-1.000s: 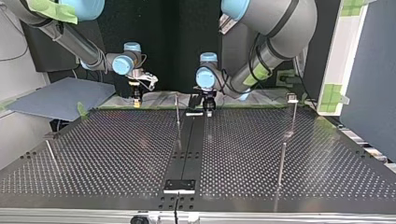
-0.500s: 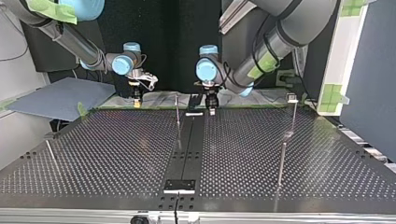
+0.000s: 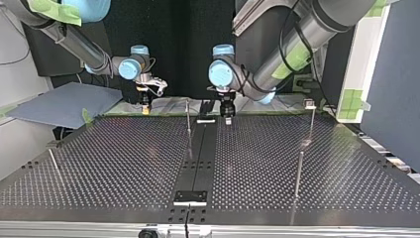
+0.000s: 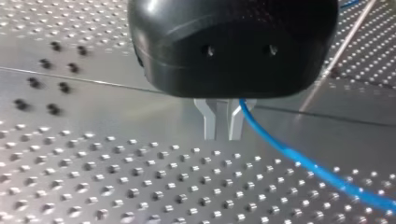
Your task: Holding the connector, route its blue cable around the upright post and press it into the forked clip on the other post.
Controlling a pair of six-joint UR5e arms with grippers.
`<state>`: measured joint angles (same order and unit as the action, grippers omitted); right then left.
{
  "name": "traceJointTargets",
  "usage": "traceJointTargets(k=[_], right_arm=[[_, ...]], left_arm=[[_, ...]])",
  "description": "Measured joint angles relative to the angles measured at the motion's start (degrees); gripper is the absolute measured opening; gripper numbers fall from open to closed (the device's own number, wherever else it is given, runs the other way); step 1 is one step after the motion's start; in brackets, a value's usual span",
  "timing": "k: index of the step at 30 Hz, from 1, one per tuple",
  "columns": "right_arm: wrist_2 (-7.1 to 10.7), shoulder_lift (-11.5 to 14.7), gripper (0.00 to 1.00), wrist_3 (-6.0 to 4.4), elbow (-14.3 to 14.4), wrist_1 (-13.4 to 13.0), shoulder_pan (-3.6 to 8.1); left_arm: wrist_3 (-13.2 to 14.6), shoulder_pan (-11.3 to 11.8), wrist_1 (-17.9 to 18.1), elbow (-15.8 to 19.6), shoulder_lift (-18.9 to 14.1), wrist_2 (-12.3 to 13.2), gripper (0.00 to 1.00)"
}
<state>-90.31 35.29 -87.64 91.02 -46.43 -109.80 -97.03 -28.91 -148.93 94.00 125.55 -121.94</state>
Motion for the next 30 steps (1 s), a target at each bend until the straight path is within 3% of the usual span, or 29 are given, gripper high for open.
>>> traceJointTargets(k=[17, 22, 30], right_arm=[[0.79, -0.01, 0.00, -1.68, 0.00, 0.20, 0.34], [1.12, -0.02, 0.00, -2.10, 0.00, 0.19, 0.39], [1.18, -0.02, 0.00, -2.41, 0.00, 0.26, 0.41]], left_arm=[[3.25, -0.52, -8.28, -5.16, -8.38, -1.81, 0.16], [4.17, -0.80, -11.21, -7.30, -11.30, -3.43, 0.16], [5.11, -1.43, -14.52, -7.90, -15.14, -5.27, 0.16]])
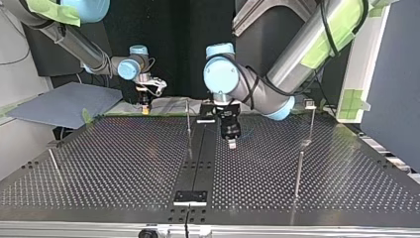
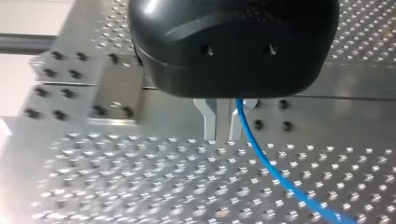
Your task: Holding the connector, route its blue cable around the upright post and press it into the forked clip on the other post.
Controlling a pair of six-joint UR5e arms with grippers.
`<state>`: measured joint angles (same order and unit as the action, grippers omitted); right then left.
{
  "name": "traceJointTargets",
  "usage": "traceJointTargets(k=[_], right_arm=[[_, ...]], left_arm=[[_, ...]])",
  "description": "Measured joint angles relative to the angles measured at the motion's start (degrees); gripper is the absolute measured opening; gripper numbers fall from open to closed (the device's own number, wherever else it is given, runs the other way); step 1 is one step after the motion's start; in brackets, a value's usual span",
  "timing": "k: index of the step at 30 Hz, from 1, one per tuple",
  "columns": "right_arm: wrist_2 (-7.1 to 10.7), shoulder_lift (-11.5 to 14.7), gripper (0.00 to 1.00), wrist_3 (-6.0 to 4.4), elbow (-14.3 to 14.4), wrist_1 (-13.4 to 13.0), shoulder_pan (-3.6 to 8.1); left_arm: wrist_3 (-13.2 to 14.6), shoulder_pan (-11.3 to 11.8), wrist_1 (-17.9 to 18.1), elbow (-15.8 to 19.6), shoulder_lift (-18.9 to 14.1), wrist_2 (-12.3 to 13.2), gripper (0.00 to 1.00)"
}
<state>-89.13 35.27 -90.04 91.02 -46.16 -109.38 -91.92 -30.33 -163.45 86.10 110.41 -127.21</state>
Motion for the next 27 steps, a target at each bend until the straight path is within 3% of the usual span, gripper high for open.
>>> traceJointTargets(k=[9, 27], right_arm=[[0.01, 0.01, 0.00, -0.05, 0.00, 0.10, 0.00], [0.01, 0.01, 0.00, -0.06, 0.00, -0.07, -0.01]], left_arm=[[0.72, 0.04, -2.04, -0.03, -4.62, -3.79, 0.16], [2.23, 1.03, -3.80, -0.47, -13.32, -7.41, 0.16]])
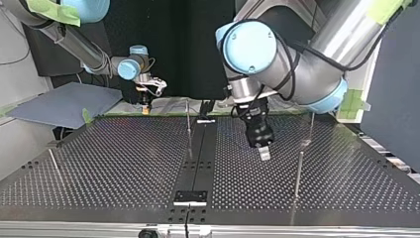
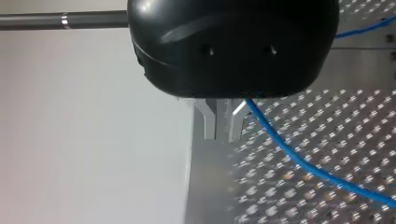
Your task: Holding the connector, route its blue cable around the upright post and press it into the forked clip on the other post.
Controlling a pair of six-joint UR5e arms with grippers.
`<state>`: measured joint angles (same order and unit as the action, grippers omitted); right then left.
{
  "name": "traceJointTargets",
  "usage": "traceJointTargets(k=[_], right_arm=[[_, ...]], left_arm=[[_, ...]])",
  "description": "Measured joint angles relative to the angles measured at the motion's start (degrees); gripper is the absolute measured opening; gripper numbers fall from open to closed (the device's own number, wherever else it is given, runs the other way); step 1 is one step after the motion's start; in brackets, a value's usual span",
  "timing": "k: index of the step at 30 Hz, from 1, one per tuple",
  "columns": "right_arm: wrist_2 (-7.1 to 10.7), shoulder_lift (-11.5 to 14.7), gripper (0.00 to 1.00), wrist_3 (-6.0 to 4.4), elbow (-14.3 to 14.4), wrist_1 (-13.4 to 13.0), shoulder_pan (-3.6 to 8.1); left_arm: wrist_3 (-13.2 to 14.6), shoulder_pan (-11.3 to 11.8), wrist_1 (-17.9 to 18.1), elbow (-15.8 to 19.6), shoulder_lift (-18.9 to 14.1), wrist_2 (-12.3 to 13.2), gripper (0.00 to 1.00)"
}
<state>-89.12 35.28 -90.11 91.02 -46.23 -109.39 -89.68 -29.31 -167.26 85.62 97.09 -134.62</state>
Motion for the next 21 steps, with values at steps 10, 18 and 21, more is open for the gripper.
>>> traceJointTargets(k=[10, 18, 21], right_arm=[[0.04, -0.01, 0.00, 0.00, -0.01, 0.11, 0.01], [0.07, 0.00, 0.00, 0.00, 0.00, 0.15, 0.02], [0.08, 0.01, 0.00, 0.00, 0.00, 0.21, 0.08]], left_arm=[[0.19, 1.50, -0.74, -0.89, -5.28, -0.76, 0.16], [-0.10, 3.26, -1.30, -1.24, -8.98, -0.38, 0.16], [-0.63, 4.50, -1.79, -1.25, -9.24, 0.67, 0.16]])
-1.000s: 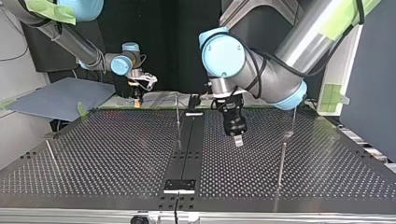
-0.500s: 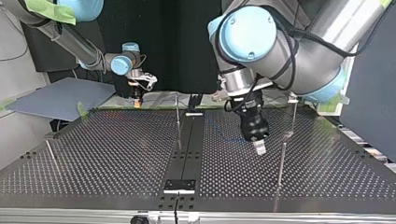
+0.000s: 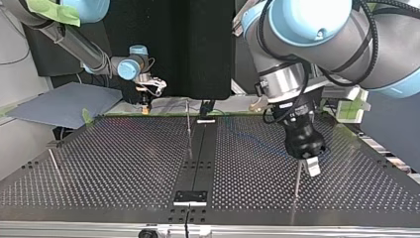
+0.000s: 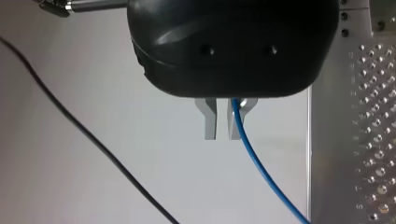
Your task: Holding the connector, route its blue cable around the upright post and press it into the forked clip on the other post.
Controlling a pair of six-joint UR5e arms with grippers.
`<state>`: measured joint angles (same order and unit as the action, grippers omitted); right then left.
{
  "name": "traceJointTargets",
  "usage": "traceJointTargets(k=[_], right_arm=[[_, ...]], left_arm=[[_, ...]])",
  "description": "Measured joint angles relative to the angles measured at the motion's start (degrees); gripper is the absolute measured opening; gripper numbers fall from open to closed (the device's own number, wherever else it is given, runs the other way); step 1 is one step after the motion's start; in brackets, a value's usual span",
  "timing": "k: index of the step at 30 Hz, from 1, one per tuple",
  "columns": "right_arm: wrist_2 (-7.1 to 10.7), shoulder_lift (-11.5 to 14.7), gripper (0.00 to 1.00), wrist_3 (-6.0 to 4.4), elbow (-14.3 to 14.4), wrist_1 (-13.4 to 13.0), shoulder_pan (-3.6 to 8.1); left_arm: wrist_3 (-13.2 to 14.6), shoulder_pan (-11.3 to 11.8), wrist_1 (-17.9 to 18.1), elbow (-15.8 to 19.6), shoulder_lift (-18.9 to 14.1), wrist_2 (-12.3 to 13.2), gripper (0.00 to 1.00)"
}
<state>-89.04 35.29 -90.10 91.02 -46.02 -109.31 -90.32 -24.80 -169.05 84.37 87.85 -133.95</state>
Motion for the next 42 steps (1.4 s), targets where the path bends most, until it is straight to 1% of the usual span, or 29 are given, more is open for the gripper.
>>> traceJointTargets(k=[7, 12, 17, 24, 26, 37, 42], right_arm=[[0.00, 0.00, 0.00, 0.12, 0.00, 0.23, 0.17], [0.00, -0.01, 0.00, 0.22, 0.00, 0.45, 0.18], [0.00, -0.01, 0.00, 0.28, 0.00, 0.62, 0.19], [0.00, -0.01, 0.00, 0.33, 0.00, 0.62, 0.19], [0.00, -0.02, 0.00, 0.34, 0.00, 0.64, 0.26], [0.00, -0.05, 0.00, 0.56, 0.01, 0.57, 0.51], [0.00, -0.04, 0.00, 0.61, 0.00, 0.63, 0.60]], left_arm=[[-2.22, 3.49, -2.00, 0.01, -0.03, 3.41, 0.16], [-4.18, 5.99, -2.46, 0.51, 0.01, 5.92, 0.16], [-5.59, 8.63, -2.14, 1.10, 0.76, 8.55, 0.16], [-6.13, 12.67, -1.51, 1.20, 3.88, 12.59, 0.16], [-6.59, 13.70, -1.27, 1.17, 4.30, 13.62, 0.16], [-10.76, 19.30, -0.12, 1.21, 5.01, 19.21, 0.16], [-12.25, 21.71, 0.36, 1.21, 6.70, 21.66, 0.16]])
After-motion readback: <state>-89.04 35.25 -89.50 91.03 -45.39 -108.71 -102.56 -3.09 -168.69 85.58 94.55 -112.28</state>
